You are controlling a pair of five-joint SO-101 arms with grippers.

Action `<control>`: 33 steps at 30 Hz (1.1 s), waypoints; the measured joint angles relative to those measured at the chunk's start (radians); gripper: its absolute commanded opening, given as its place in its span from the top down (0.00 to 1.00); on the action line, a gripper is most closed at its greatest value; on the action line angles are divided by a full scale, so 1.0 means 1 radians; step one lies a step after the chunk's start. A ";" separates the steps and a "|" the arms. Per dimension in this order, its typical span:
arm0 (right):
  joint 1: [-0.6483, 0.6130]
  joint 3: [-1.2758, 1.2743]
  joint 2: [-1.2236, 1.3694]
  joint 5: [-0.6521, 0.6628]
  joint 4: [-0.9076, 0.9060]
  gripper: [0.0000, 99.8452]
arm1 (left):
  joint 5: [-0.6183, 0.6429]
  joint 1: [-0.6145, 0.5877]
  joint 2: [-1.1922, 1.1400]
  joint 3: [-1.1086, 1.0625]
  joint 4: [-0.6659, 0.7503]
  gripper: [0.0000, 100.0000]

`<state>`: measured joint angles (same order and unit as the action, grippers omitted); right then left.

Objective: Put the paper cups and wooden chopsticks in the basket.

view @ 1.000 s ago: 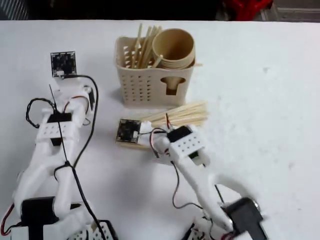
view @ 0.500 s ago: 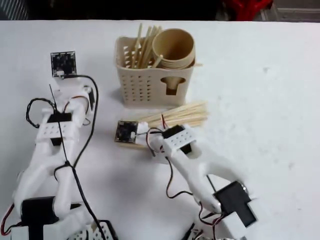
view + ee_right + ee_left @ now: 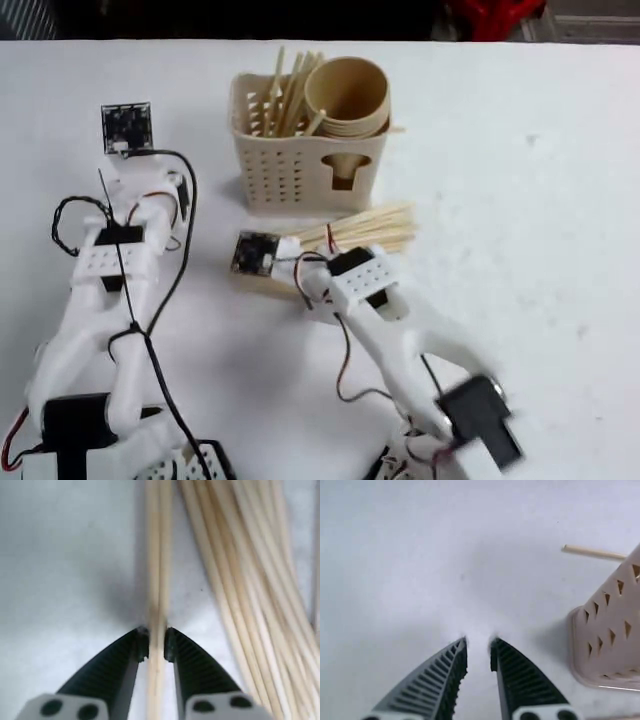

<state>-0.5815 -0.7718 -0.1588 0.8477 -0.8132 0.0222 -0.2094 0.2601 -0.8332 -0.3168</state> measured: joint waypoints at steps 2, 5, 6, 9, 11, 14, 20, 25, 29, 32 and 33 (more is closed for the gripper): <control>-0.002 0.000 -0.092 -0.051 -0.035 0.98 | 0.000 0.000 0.000 0.000 0.000 0.90; 0.018 -0.002 -0.235 -0.094 -0.081 0.98 | 0.000 0.000 0.000 0.000 0.000 0.90; 0.018 -0.002 -0.279 -0.098 -0.100 0.98 | 0.000 0.000 0.000 0.000 0.000 0.90; 0.014 -0.002 -0.394 -0.110 -0.140 0.98 | 0.000 0.000 0.000 0.000 0.000 0.90; 0.015 0.002 -0.462 -0.140 -0.146 0.98 | 0.000 0.000 0.000 0.000 0.000 0.90; 0.023 0.034 -0.540 -0.198 -0.147 0.98 | 0.000 0.000 0.000 0.000 0.000 0.90; 0.026 0.215 -0.577 -0.394 -0.072 0.98 | 0.000 0.000 0.000 0.000 0.000 0.90; 0.025 0.368 -0.578 -0.555 0.157 0.98 | 0.000 0.000 0.000 0.000 0.000 0.90; 0.028 0.442 -0.509 -0.612 0.419 0.98 | 0.000 0.000 0.000 0.000 0.000 0.90; 0.028 0.496 -0.388 -0.620 0.557 0.98 | 0.000 0.000 0.000 0.000 0.000 0.90; 0.028 0.516 -0.344 -0.620 0.577 0.98 | 0.000 0.000 0.000 0.000 0.000 0.90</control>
<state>-0.5539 -0.2562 -0.5025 0.2279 -0.2363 0.0222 -0.2094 0.2601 -0.8332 -0.3168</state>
